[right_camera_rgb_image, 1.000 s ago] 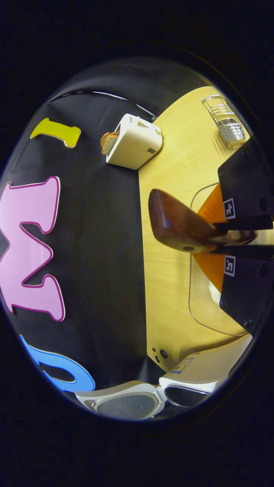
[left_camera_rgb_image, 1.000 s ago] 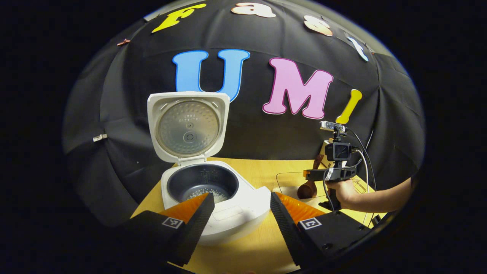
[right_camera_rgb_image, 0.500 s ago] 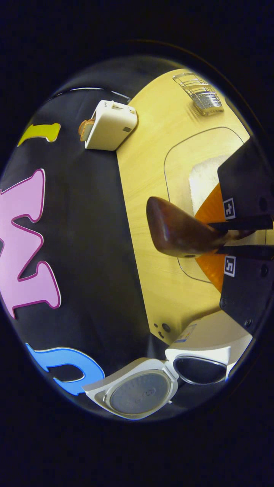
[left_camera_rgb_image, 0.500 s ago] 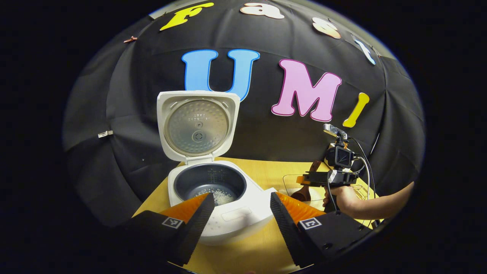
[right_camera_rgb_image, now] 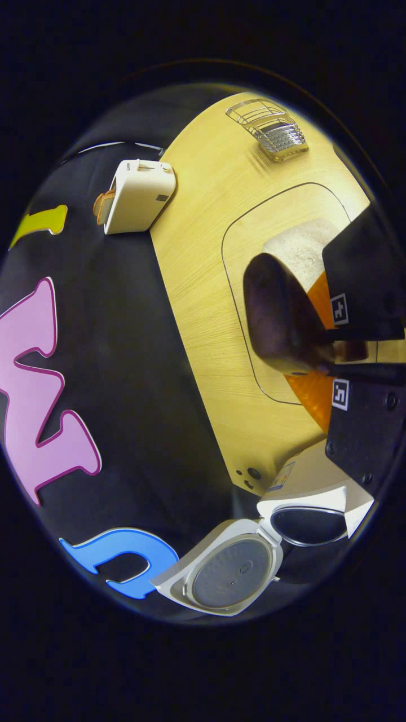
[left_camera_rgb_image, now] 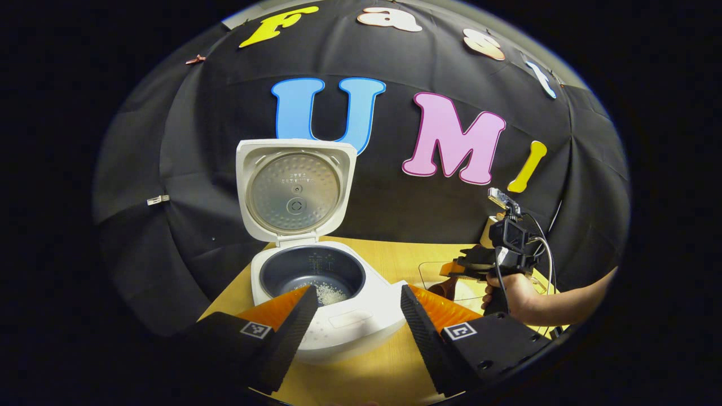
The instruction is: Close the left gripper, press the button to open the rice cooker; take a wooden spoon from the chopstick holder with the right hand, scoop a spoonful of rice and pour it into the rice cooker, then put the wooden spoon back into the chopstick holder.
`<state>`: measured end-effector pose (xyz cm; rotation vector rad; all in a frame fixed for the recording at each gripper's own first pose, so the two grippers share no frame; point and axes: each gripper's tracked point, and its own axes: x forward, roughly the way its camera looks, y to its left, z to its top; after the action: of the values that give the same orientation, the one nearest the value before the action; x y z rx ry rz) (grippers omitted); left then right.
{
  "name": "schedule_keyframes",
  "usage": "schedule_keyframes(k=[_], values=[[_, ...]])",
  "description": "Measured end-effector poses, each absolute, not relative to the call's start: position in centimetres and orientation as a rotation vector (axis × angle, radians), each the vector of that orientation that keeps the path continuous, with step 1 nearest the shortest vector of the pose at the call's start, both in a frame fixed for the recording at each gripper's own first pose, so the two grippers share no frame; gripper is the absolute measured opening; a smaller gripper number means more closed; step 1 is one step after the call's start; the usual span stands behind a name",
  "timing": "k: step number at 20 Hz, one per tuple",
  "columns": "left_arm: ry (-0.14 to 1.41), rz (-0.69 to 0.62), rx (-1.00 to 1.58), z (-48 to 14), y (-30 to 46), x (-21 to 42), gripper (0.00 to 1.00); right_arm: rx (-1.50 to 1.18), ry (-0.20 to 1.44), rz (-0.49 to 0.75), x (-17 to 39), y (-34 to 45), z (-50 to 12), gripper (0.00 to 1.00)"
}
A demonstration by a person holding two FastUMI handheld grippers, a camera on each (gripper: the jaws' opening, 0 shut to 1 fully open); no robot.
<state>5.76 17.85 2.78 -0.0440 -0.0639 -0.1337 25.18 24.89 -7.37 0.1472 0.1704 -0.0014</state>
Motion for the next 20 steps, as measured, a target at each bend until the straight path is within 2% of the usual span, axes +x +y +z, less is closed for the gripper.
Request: schedule_keyframes(k=[13,20], values=[[-0.084,-0.117,-0.017,3.6,17.8,4.7,0.95,0.320,0.112,-0.017,22.8,21.6,-3.3,0.19],[-0.100,-0.114,-0.015,4.2,17.4,4.0,0.95,0.375,0.072,0.026,21.5,21.9,1.0,0.19]])
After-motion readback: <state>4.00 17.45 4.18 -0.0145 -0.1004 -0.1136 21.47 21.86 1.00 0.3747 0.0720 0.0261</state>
